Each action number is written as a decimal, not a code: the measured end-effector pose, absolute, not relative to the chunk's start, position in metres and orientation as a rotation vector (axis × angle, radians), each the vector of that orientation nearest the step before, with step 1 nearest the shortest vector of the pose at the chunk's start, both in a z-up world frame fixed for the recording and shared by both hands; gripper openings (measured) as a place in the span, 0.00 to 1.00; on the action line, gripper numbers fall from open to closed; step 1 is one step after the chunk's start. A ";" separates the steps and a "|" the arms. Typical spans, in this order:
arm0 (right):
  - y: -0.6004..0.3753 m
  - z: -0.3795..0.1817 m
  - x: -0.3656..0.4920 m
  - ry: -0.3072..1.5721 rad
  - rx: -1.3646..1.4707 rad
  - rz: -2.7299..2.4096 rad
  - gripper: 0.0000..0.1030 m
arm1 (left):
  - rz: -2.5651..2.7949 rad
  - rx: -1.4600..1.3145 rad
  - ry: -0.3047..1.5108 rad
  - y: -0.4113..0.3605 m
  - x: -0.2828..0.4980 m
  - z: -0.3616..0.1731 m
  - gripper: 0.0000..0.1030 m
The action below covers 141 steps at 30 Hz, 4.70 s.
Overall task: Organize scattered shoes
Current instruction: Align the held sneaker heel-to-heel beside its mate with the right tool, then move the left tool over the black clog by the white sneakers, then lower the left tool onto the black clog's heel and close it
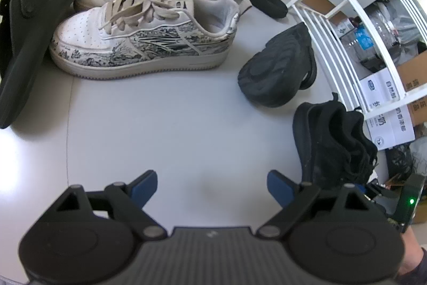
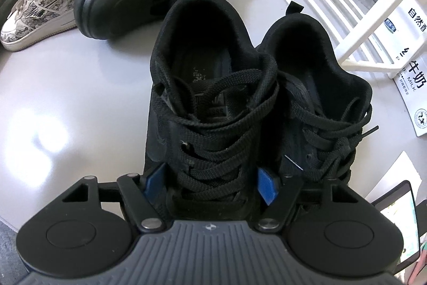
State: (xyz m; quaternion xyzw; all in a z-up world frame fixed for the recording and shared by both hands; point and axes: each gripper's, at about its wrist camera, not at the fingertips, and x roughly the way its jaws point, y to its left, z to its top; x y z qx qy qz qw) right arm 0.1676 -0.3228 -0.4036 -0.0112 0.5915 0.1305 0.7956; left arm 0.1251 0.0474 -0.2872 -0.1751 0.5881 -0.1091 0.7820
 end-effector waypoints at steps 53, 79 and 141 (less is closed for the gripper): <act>-0.385 -0.355 0.168 1.199 0.323 0.203 0.83 | -0.544 0.153 0.983 -0.141 0.269 -0.235 0.88; -0.397 -0.352 0.174 1.167 0.373 0.196 0.83 | -0.648 0.554 1.013 -0.205 0.317 -0.263 0.89; -0.402 -0.361 0.176 1.195 0.382 0.191 0.83 | -0.831 0.733 1.134 -0.197 0.315 -0.322 0.74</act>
